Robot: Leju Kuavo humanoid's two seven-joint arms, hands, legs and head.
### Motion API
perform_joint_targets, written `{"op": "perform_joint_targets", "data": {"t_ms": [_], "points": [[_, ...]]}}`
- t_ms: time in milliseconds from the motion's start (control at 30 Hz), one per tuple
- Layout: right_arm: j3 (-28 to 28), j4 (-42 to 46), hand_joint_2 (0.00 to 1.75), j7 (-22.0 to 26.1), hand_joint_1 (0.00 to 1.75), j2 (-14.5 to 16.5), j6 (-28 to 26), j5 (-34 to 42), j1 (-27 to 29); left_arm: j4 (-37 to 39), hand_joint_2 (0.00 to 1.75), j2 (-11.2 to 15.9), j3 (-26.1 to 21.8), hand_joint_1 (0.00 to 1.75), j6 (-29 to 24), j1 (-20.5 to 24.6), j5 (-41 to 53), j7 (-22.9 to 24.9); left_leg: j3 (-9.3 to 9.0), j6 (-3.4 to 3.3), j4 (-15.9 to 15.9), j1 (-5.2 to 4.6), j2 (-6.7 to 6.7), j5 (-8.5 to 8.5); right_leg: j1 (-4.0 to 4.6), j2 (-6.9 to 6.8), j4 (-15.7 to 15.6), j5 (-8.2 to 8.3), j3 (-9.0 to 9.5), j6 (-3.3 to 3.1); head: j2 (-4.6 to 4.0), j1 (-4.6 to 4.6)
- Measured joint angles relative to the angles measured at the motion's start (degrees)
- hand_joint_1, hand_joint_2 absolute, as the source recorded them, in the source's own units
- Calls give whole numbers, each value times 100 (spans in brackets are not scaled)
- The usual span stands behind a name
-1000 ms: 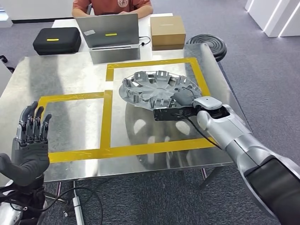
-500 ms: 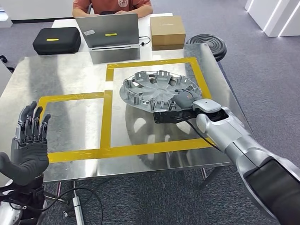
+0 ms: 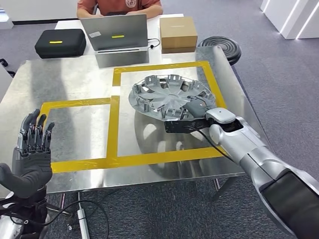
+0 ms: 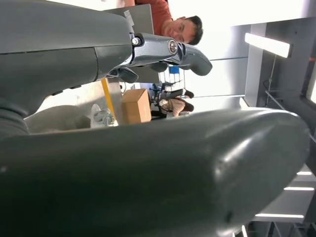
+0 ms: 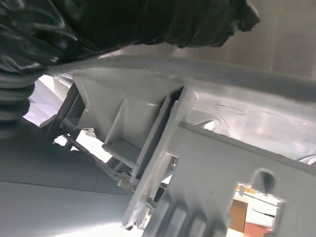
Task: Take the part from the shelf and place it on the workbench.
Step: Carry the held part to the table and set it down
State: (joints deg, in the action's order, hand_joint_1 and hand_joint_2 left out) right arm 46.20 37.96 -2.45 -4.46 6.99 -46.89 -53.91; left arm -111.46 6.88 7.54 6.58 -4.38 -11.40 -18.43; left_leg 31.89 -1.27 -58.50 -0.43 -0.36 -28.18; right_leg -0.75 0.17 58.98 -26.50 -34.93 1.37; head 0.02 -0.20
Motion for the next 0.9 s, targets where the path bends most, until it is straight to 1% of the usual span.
{"op": "perform_joint_targets", "data": {"t_ms": [267, 500, 633, 767, 833, 900], "points": [[34, 29, 0, 128, 0, -8, -34, -69, 13, 2, 0, 2, 0, 0, 5, 3, 2, -14, 0, 0, 0, 0, 0, 0, 0, 2, 0, 0, -1, 0, 1, 0], [-52, 335, 0, 216, 0, -89, -279, 15, 172, 2, 0, 2, -7, 0, -6, -1, 10, -19, 4, 0, 0, 0, 0, -1, 0, 2, 0, 0, -5, 0, 1, 0], [-153, 703, 0, 284, 0, -186, -155, 179, 257, 2, 0, 3, -27, 0, -15, -31, 13, -36, 8, 4, 0, 0, 1, -4, -1, 7, 0, -1, -9, 0, 1, 1], [-155, 1054, 0, 280, 0, -276, 16, 111, 237, 2, 0, 6, -54, 0, -18, -40, 10, -59, 8, 8, 0, 0, 5, -7, 0, 16, 0, -1, -12, -1, 1, 1], [-125, 1179, 0, 235, 0, -308, -65, -51, 233, 1, 0, 6, -65, 0, -19, -45, 11, -68, 9, 8, 0, 0, 6, -7, 0, 15, 0, -2, -14, -1, 1, 1], [-81, 1340, 0, 101, 0, -349, -405, -399, 275, -5, 0, 5, -81, 0, -24, -64, 22, -77, 11, 10, 0, 1, 6, -8, 1, 15, 0, -2, -16, -2, 1, 0]]}}
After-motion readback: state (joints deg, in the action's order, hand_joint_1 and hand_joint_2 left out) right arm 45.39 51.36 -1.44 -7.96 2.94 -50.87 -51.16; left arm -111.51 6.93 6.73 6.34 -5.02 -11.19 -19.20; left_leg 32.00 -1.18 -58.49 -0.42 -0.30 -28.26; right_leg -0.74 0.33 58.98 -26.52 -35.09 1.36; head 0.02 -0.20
